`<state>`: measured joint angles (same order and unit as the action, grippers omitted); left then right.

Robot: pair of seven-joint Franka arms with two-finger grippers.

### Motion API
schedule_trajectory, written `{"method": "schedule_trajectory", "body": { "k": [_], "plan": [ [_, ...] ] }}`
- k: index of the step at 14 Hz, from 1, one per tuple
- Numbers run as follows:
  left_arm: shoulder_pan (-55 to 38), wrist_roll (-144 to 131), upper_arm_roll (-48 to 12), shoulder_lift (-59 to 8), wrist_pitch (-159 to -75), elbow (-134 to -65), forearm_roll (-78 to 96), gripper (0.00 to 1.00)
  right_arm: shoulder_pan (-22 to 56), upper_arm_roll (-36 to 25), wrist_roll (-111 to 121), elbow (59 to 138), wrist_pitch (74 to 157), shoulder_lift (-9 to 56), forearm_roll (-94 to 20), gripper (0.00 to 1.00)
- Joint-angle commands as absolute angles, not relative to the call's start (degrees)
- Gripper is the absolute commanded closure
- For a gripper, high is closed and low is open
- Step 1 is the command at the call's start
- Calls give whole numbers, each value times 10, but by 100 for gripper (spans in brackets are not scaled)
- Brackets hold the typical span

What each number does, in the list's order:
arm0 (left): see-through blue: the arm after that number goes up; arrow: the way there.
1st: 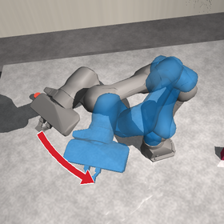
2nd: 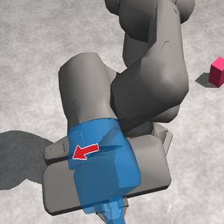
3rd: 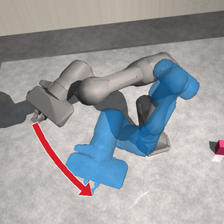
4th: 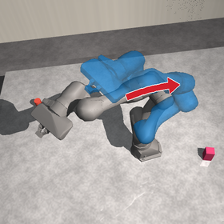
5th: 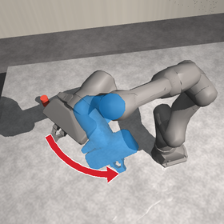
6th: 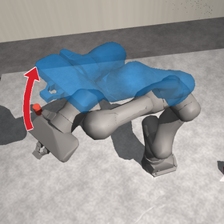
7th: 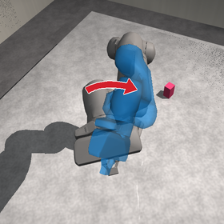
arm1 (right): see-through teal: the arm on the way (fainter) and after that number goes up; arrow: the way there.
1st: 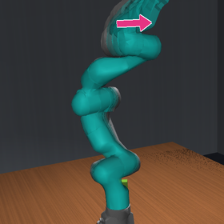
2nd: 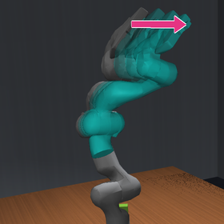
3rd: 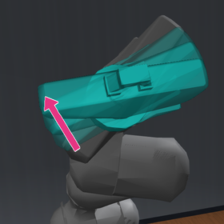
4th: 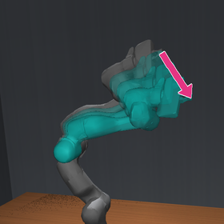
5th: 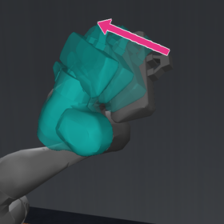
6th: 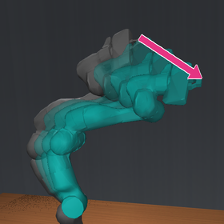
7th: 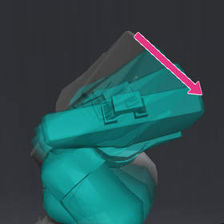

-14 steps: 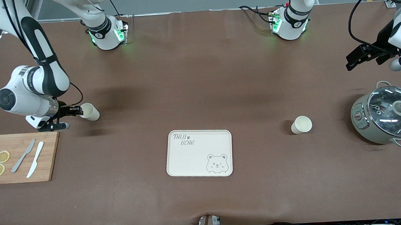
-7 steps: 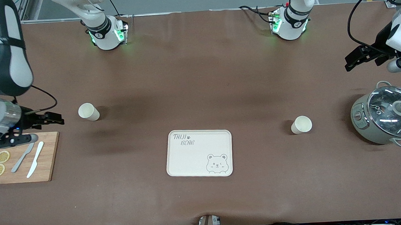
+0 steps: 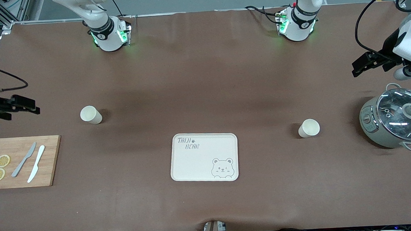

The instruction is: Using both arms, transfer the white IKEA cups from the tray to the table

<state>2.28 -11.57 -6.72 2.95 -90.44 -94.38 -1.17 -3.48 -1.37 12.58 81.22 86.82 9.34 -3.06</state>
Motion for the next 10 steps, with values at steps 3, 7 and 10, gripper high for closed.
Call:
{"method": "schedule_trajectory", "body": {
  "k": [3,7,10],
  "plan": [
    [16,-107,-64,23,-906,-926,-18,0,-33,-11,59,914,841,-39,-19,0],
    [16,-107,-65,28,-894,-927,-17,0,-40,-13,58,941,842,-60,-12,0],
    [18,-106,-65,32,-890,-925,-17,0,-47,-14,56,935,848,-56,-10,0]
  ]
}}
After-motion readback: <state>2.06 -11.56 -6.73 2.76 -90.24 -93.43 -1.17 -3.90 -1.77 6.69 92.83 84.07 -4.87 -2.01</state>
